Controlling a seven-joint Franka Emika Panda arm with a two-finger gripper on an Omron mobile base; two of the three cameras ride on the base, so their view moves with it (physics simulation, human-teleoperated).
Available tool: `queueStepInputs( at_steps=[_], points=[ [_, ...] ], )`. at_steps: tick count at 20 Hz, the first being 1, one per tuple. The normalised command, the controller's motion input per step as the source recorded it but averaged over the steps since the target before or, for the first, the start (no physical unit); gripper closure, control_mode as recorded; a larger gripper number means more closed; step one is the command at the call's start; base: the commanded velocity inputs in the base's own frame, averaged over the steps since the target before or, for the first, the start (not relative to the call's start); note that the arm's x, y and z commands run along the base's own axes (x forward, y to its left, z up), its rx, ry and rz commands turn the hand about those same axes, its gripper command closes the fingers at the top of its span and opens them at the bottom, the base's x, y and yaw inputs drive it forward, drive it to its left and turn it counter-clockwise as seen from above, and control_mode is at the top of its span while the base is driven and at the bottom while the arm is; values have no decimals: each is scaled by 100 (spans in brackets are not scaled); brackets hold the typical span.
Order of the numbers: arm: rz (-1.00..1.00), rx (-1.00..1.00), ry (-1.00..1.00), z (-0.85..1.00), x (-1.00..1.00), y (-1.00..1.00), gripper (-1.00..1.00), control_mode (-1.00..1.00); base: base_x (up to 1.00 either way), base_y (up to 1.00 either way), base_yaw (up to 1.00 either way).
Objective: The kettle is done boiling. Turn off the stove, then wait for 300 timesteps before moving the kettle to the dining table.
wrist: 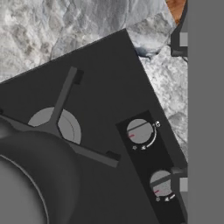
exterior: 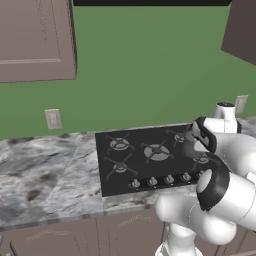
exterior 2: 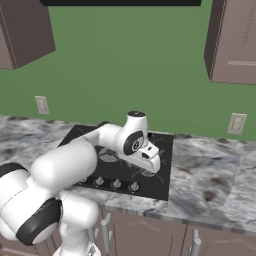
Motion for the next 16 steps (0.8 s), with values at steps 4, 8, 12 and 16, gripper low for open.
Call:
queueStepInputs(
  at_steps=[4, 8, 12, 16],
  points=[
    [0, -1, 0, 35, -7, 0, -100, -100, 0, 0, 0],
    [0, 0, 0, 27, -4, 0, -100, -100, 0, 0, 0],
    [0, 0, 0, 23, 0, 0, -100, -100, 0, 0, 0],
    [0, 0, 0, 27, 0, 0, -100, -100, 0, 0, 0]
  ],
)
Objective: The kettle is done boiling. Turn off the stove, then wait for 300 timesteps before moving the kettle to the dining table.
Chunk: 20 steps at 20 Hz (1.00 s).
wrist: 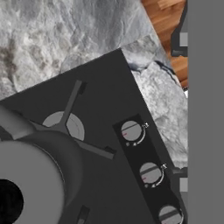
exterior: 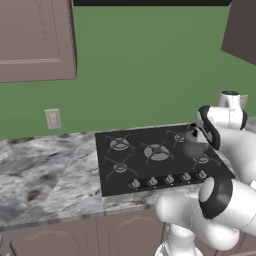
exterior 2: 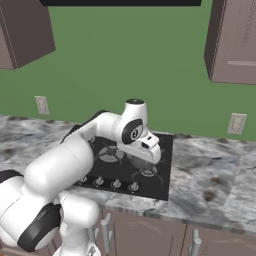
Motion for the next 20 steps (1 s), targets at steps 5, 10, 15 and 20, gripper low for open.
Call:
queueStepInputs(
  at_steps=[5, 10, 15, 20],
  points=[
    [0, 0, 0, 29, 0, 0, -100, -100, 0, 0, 0],
    [0, -1, 0, 26, 0, 0, -100, -100, 0, 0, 0],
    [0, 0, -1, 3, 0, 1, -100, -100, 0, 0, 0],
    [0, 0, 0, 0, 4, 15, -100, -100, 0, 0, 0]
  ],
)
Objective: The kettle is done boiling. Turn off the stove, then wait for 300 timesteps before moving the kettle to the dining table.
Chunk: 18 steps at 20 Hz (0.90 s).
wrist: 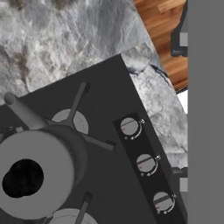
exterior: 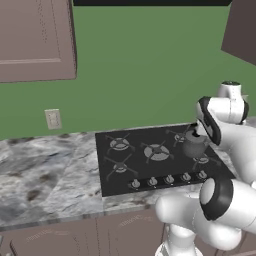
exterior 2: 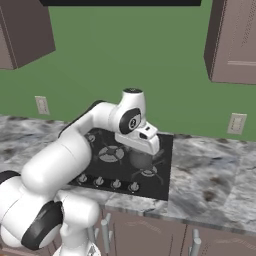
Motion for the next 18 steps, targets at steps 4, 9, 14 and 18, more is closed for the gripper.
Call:
queueStepInputs(
  at_steps=[4, 9, 14, 18],
  points=[
    [-3, 0, 0, 2, 8, 20, -100, -100, 0, 0, 0],
    [-4, 0, 0, 8, 11, 15, -100, -100, 0, 0, 0],
    [-5, 1, 0, 9, 29, 7, -100, -100, 0, 0, 0],
    [-5, 1, 0, 8, 29, 7, -100, -100, 0, 0, 0]
  ],
)
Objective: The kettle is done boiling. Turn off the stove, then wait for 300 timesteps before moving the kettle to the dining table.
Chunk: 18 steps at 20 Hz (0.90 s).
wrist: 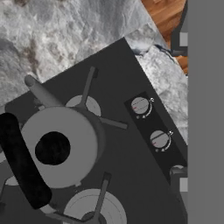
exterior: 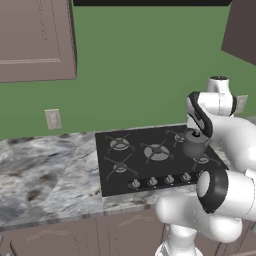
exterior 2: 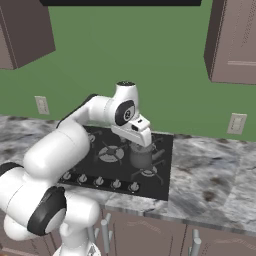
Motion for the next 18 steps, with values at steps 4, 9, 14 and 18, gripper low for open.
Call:
queueStepInputs(
  at_steps=[4, 9, 14, 18],
  points=[
    [1, 2, 0, 7, 27, 0, -100, -100, 0, 0, 0],
    [1, 2, 0, 10, 22, 0, -100, -100, 0, 0, 0],
    [-2, 2, 0, 17, 11, 0, -100, -100, 0, 0, 0],
    [-8, 1, 0, 15, 5, 0, -100, -100, 0, 0, 0]
  ],
)
